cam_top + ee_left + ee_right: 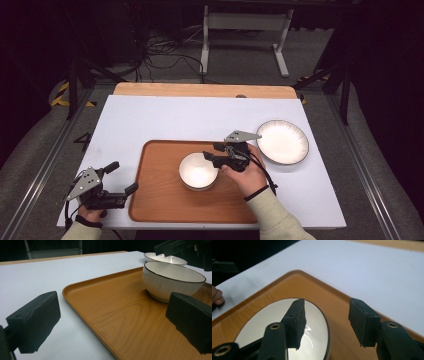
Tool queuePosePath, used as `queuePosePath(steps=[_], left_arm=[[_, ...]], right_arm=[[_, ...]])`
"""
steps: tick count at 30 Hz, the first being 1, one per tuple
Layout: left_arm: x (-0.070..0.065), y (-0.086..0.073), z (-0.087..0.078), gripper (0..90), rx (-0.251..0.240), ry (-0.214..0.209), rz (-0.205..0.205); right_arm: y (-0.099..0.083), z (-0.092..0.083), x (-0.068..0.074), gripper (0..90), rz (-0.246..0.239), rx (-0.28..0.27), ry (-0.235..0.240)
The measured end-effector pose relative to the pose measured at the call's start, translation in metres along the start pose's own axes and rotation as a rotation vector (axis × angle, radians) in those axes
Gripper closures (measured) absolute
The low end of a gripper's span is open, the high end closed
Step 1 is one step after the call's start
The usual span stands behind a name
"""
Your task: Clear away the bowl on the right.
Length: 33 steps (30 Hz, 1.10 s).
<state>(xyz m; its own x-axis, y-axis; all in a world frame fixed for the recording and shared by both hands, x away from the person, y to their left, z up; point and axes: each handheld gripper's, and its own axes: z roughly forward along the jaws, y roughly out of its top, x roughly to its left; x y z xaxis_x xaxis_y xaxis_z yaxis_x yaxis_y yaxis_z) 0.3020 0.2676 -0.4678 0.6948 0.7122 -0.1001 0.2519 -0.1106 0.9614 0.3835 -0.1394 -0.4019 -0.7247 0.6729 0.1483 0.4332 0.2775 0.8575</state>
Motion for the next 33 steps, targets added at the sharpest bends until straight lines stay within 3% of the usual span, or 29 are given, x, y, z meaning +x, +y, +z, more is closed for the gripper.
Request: queuePosePath(steps=[6,13,25,27,33], left_arm=[[0.0,0.0,0.0,0.3,-0.001,0.0,0.0],[0.0,0.0,0.0,0.3,-0.004,0.004,0.0],[0.001,0.0,0.0,0.3,-0.005,0.0,-0.002],[0.001,0.0,0.0,0.3,-0.002,-0.001,-0.001],[0.001,0.0,0.0,0.3,-0.003,-0.003,-0.002]], right_arm=[[0.001,-0.012,0.004,39.6,-0.126,-0.1,0.012],[-0.001,-0.023,0.002,28.0,-0.199,-0.209,0.047],[-0.005,-0.035,0.002,13.5,-0.216,-0.3,0.156],[-0.006,-0.036,0.001,10.8,-0.199,-0.293,0.159],[-0.01,-0.044,-0.002,8.9,-0.212,-0.314,0.15]])
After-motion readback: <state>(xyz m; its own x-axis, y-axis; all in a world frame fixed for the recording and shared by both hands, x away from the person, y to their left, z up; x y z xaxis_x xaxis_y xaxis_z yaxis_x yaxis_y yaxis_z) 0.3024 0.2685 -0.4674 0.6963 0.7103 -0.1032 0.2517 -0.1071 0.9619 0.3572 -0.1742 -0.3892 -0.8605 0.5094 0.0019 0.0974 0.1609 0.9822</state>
